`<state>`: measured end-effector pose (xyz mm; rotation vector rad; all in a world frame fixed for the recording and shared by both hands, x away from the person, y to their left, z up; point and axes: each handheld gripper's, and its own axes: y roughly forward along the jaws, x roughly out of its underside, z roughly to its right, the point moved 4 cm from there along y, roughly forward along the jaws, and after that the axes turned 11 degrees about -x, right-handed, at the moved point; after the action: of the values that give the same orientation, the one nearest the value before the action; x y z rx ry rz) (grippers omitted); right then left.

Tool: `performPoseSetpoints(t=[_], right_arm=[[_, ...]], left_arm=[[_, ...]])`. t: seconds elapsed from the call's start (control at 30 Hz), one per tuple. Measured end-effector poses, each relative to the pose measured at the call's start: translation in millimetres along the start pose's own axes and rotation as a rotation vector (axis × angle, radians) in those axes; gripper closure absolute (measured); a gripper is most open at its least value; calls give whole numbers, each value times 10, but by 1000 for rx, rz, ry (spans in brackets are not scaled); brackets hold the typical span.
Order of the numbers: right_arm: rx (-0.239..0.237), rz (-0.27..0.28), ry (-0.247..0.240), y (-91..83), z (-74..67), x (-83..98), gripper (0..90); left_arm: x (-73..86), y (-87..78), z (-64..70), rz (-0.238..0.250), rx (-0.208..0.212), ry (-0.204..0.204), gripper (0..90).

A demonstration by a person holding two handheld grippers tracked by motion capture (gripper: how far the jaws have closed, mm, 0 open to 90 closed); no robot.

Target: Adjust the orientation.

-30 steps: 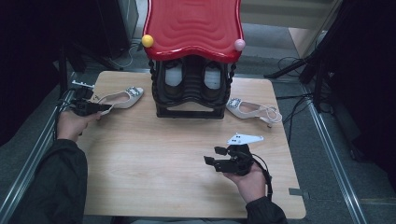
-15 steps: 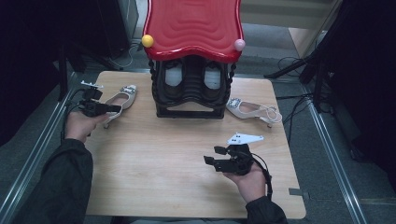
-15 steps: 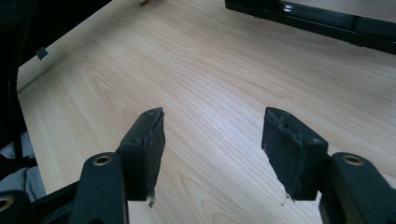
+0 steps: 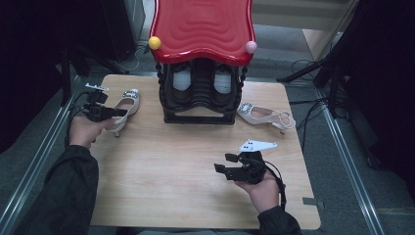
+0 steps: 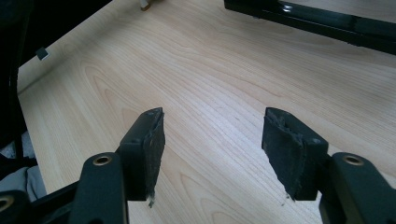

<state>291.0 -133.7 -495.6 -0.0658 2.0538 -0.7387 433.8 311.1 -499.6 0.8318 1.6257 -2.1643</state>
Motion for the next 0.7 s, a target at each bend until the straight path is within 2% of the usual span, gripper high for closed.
performPoseSetpoints(t=[0.13,0.3,0.33,0.47,0.7], right_arm=[[0,3,0,-3,5,-1,403],[3,0,-1,-4,13,4,403],[4,-4,-3,0,11,8,403],[2,-8,0,9,12,12,402],[4,-9,5,18,17,23,401]], left_arm=[[-21,-81,-32,9,-7,-2,853],[-42,-153,-86,26,-10,-32,748],[-51,-185,-126,32,-21,-29,698],[-74,-237,-175,53,-30,-38,611],[-89,-266,-275,59,-63,-38,533]])
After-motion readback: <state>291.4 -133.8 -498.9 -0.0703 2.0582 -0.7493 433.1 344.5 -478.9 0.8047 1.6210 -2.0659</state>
